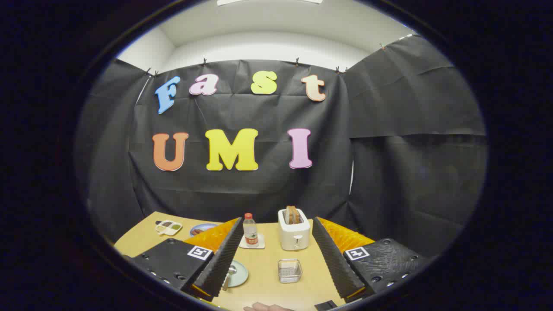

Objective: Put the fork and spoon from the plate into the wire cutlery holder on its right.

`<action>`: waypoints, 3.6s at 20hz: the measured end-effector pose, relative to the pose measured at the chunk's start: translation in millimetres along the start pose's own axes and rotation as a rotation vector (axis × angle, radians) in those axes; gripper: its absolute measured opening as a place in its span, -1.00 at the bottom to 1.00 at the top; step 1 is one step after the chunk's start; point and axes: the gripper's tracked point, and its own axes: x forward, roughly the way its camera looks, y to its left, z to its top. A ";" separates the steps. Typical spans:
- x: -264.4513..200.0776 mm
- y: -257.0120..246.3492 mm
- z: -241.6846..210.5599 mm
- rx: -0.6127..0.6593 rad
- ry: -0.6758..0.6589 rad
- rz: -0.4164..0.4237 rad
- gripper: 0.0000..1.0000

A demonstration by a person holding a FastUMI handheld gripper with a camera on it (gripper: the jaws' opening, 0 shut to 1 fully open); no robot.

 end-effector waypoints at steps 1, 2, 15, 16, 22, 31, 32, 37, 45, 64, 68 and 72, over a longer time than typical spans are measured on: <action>0.9 0.4 1.4 0.000 -0.001 -0.002 0.91; 1.5 3.0 2.7 0.003 -0.006 0.004 0.91; 21.0 44.7 -22.9 -0.042 0.051 0.000 0.91; 26.7 53.1 -31.8 -0.047 0.065 0.010 0.91; 66.2 93.0 -124.7 -0.071 0.257 0.058 0.91; 109.3 152.3 -295.1 -0.134 0.649 0.154 0.92; 111.0 157.3 -306.5 -0.140 0.676 0.160 0.92; 122.5 175.1 -363.4 -0.162 0.830 0.149 0.65; 129.9 170.3 -401.2 -0.107 0.975 0.094 -0.29; 110.8 81.7 -311.5 -0.130 0.888 0.225 -0.98; 108.2 32.0 -289.2 -0.098 0.894 0.170 -0.98; 112.0 -7.5 -271.0 -0.051 0.903 0.136 -0.99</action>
